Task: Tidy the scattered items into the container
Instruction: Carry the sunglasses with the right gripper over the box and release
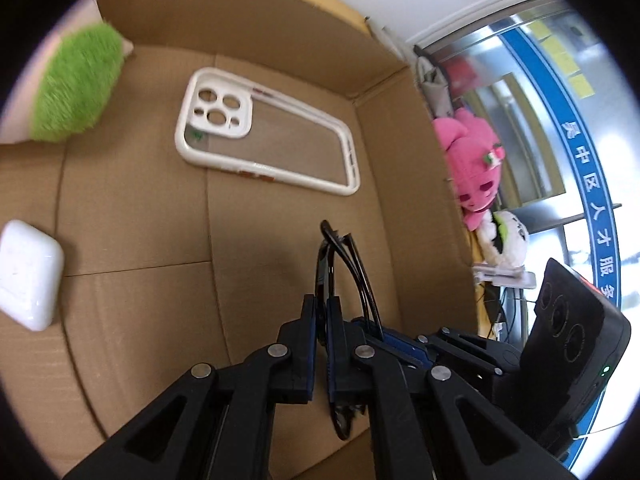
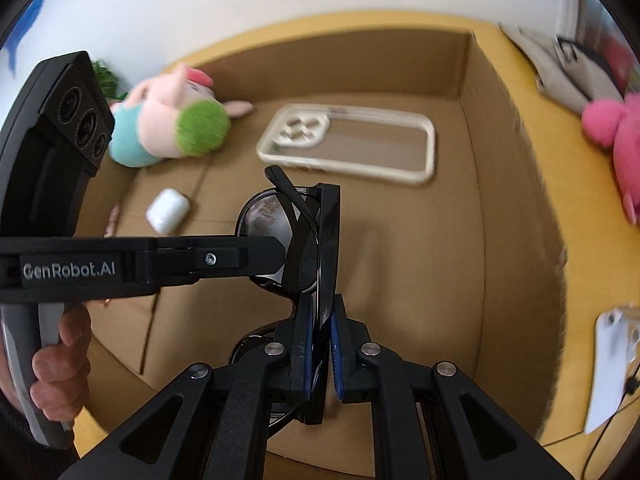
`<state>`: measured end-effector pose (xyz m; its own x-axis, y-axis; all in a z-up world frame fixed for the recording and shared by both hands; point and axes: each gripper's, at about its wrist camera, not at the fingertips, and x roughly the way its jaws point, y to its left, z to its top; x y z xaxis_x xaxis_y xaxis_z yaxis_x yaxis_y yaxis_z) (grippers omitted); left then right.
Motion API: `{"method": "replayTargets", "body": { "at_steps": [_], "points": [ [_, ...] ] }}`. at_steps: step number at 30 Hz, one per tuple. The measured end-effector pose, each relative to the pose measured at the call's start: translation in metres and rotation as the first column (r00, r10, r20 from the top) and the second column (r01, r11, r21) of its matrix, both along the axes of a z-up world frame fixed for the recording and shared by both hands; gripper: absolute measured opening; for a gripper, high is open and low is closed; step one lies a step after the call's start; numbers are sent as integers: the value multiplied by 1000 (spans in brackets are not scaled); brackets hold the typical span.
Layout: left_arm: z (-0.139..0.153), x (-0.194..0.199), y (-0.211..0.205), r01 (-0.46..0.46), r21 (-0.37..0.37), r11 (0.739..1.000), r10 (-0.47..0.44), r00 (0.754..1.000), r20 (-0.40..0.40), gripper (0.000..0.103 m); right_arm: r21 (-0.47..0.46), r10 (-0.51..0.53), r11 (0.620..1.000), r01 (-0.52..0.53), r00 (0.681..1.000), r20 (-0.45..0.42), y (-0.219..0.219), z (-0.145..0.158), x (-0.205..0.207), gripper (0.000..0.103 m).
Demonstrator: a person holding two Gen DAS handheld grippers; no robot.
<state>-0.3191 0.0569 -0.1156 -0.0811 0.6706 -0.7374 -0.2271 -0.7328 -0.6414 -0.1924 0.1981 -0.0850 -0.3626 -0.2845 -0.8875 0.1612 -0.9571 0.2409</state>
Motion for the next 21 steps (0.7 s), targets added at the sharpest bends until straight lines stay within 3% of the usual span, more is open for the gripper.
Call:
{"method": "replayTargets", "body": {
  "at_steps": [11,15,18,20,21],
  "points": [
    [-7,-7,11,30,-27,999,-30,1000,-6,6,72,-40,997,36,998,53,2,-3,-5,10],
    [-2,-4,12,11,-84,996,-14,999,-44,14,53,-43,998,40,998,48,4,-3,-2,13],
    [13,4,5,-20,-81,997,12,995,-104,28,41,-58,998,57,998,22,8,2,4,37],
    [32,15,-5,-55,-85,995,39,983,-178,28,25,-80,996,81,996,-26,14,14,15,67],
    [45,23,-11,-81,-95,992,57,970,-235,30,7,-79,997,79,996,-47,15,19,20,67]
  ]
}}
